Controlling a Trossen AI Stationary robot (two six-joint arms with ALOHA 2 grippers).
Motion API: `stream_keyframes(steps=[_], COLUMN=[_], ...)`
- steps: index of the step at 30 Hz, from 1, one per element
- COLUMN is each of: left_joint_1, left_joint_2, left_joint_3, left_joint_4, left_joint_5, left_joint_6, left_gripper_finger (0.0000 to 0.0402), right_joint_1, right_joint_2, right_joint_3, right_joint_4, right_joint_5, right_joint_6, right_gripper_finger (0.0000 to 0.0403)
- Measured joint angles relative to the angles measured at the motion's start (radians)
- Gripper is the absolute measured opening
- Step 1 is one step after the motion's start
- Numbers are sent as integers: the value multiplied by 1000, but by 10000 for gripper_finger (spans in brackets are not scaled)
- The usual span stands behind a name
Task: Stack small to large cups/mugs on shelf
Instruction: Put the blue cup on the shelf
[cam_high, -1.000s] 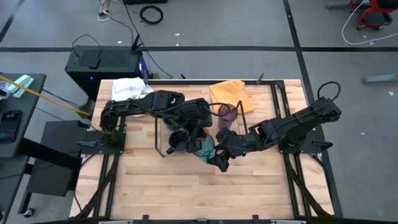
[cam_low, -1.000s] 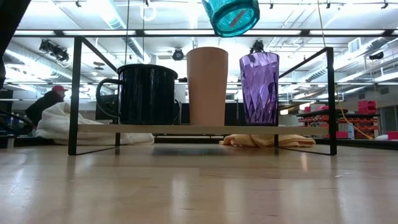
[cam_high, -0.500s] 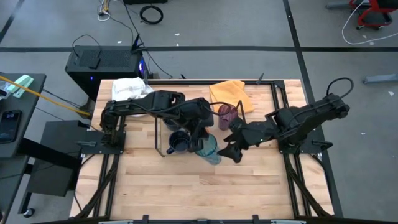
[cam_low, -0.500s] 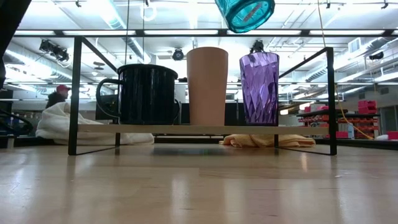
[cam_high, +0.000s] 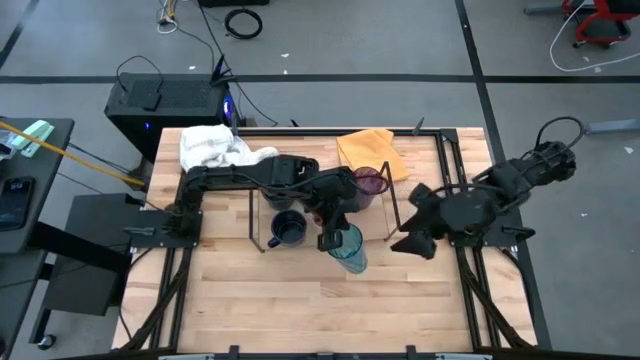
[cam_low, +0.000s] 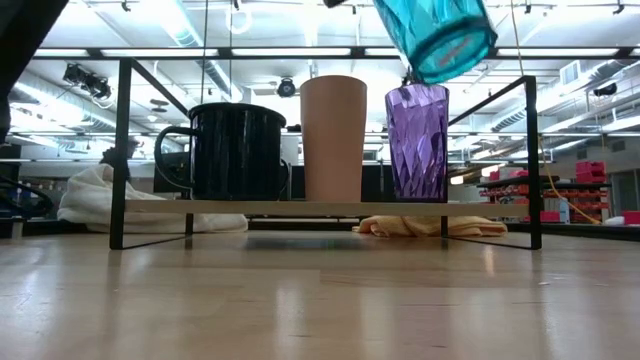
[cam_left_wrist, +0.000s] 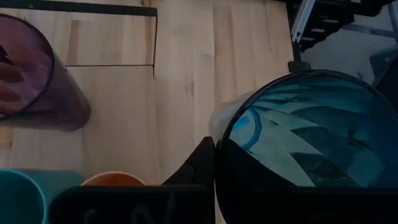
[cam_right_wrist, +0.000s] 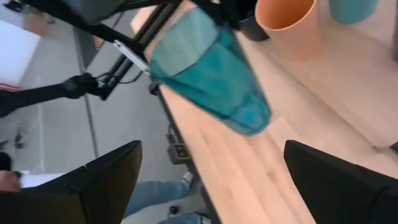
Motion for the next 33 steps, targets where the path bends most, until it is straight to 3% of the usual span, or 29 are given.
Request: stream_keyframes(steps=[10, 33], left_joint_1=[63, 141], left_joint_2=[8, 117], left_joint_3=[0, 0], left_joint_4=[139, 85], left_joint_5=[8, -60], left_joint_6=[2, 130], left_gripper_finger=[12, 12], right_joint_1=[89, 105], right_joint_2=[-24, -74], right_joint_3=[0, -1], right_joint_4=[-1, -6], right_joint_5=[107, 192], right_joint_6=[26, 22], right_gripper_finger=[399, 399])
